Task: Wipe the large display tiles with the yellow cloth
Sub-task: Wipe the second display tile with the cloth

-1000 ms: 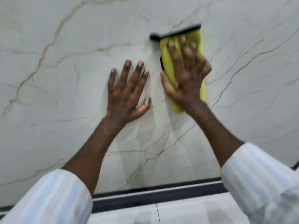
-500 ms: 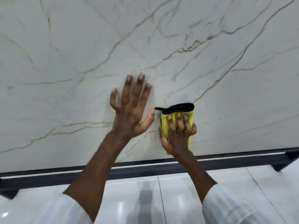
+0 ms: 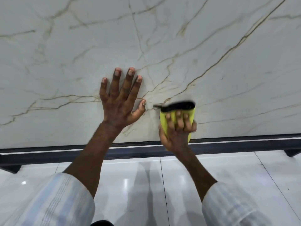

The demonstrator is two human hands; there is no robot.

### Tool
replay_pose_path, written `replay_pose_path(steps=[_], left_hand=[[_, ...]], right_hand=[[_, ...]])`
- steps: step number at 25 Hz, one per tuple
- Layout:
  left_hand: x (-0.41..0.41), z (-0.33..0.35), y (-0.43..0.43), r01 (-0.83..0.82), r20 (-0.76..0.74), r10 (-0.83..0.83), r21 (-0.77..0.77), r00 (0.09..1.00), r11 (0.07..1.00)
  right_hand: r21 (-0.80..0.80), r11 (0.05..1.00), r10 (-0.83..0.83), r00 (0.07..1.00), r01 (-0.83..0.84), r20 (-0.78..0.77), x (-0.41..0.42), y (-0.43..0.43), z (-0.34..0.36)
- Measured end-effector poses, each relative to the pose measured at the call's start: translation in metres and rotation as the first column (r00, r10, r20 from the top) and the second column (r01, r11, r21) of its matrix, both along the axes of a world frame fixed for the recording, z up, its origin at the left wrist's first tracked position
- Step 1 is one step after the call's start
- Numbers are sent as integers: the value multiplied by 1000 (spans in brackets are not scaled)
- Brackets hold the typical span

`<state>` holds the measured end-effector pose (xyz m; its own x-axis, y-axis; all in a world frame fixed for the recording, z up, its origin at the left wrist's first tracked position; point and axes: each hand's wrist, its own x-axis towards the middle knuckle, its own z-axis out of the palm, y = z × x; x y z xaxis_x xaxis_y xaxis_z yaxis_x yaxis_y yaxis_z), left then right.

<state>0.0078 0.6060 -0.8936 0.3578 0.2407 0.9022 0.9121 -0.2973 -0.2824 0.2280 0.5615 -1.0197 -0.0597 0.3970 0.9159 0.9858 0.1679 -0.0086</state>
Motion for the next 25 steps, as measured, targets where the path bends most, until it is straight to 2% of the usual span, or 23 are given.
replay_pose_path(steps=[2, 4, 7, 9, 11, 13, 16, 19, 22, 25], left_hand=[[1, -4, 3, -14, -21, 15, 38, 1000, 999], [0, -2, 3, -24, -42, 26, 39, 999, 999], [1, 5, -7, -19, -9, 18, -46, 1000, 999], [17, 8, -21, 6, 73, 5, -146, 997, 989], [50, 20, -34, 58, 173, -24, -192, 985, 980], [85, 32, -33, 85, 147, -61, -169, 987, 982], [114, 29, -16, -51, 33, 54, -86, 998, 995], [112, 20, -8, -115, 25, 116, -57, 993, 992], [108, 22, -11, -103, 8, 103, -82, 995, 991], [115, 22, -17, -82, 47, 89, -131, 995, 988]], right_hand=[[-118, 993, -18, 999, 23, 41, 9, -15, -53], [-157, 986, 53, 999, -50, 12, 12, -20, -49], [-20, 988, 156, 988, -156, -16, 25, -12, 43], [69, 986, 155, 985, -150, -73, 44, 1, 106], [101, 988, 129, 987, -119, -97, 64, 7, 122], [88, 989, 120, 991, -115, -52, 83, 2, 79], [-58, 995, 90, 994, -87, 62, 118, -9, -23], [-157, 980, 135, 989, -125, 58, 128, -17, -65], [-141, 957, 255, 967, -254, -8, 123, -21, -19], [-12, 953, 301, 952, -302, -45, 127, -7, 68]])
